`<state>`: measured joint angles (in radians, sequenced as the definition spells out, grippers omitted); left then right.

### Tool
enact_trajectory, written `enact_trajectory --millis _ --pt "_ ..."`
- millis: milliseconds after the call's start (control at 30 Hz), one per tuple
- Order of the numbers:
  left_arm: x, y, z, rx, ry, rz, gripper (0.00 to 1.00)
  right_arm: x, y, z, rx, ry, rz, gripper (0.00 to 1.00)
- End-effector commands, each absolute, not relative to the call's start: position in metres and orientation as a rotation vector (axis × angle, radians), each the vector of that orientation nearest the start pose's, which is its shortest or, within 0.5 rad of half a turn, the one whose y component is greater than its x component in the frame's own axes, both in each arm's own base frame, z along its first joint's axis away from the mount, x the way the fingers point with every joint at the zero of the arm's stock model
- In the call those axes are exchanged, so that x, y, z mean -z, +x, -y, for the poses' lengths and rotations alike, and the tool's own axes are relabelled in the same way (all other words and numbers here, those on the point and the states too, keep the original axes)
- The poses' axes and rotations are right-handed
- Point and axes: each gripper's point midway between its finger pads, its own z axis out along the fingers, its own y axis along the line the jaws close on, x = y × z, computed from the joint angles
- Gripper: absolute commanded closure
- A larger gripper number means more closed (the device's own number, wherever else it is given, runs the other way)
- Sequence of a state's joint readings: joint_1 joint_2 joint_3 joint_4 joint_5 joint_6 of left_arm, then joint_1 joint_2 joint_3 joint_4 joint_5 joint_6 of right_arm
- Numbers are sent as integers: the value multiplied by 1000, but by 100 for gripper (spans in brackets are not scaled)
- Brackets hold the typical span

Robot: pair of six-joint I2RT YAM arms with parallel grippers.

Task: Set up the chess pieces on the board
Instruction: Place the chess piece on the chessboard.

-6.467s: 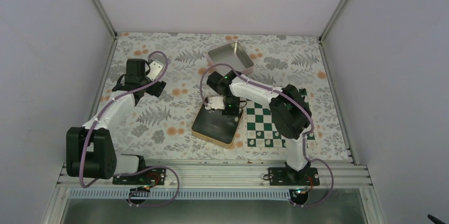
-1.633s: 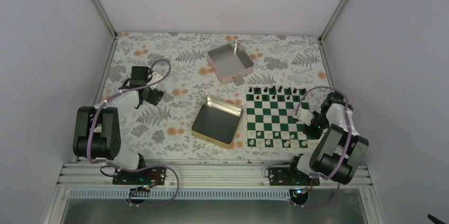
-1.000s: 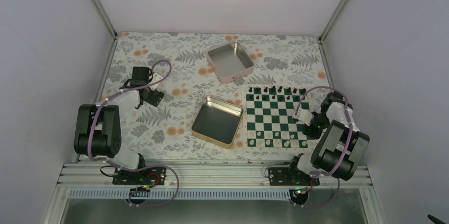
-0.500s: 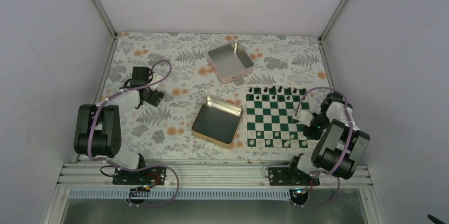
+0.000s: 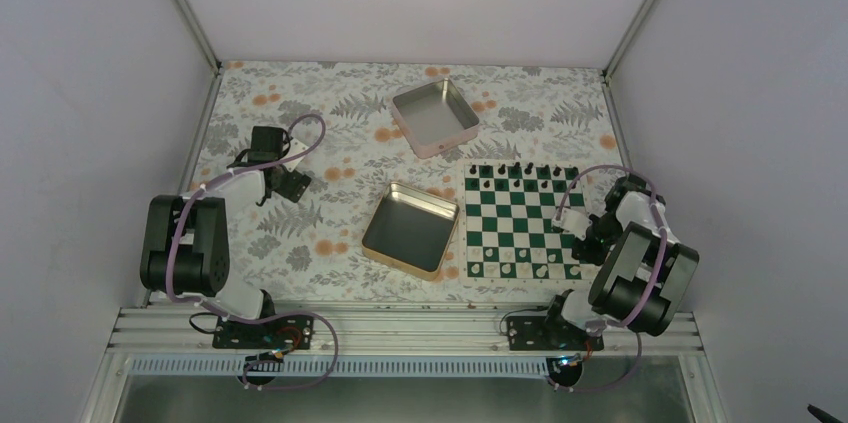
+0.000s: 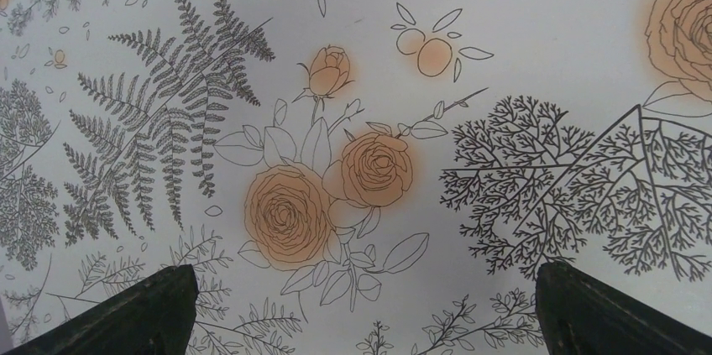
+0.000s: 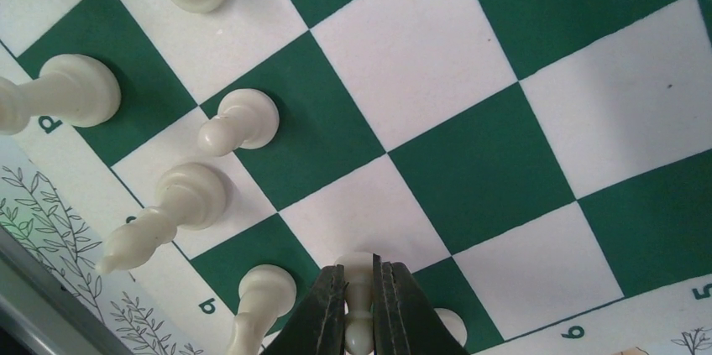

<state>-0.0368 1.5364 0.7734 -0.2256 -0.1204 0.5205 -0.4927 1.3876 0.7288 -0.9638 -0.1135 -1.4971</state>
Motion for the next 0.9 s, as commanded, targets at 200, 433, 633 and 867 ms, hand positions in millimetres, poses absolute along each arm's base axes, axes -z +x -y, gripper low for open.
enact_trajectory --millis 200,433,633,867 --pt "-47 367 -6 -338 692 -2497 0 -27 178 74 -175 -1491 -2692 92" --pt "-47 366 -5 -336 697 -2497 0 -27 178 73 -176 -1496 -2695 90" --pt "-48 366 -5 -337 696 -2494 0 -28 180 74 -169 -1489 -2693 84" --pt "-47 366 -5 -333 698 -2496 0 -29 181 74 -168 -1490 -2690 81"
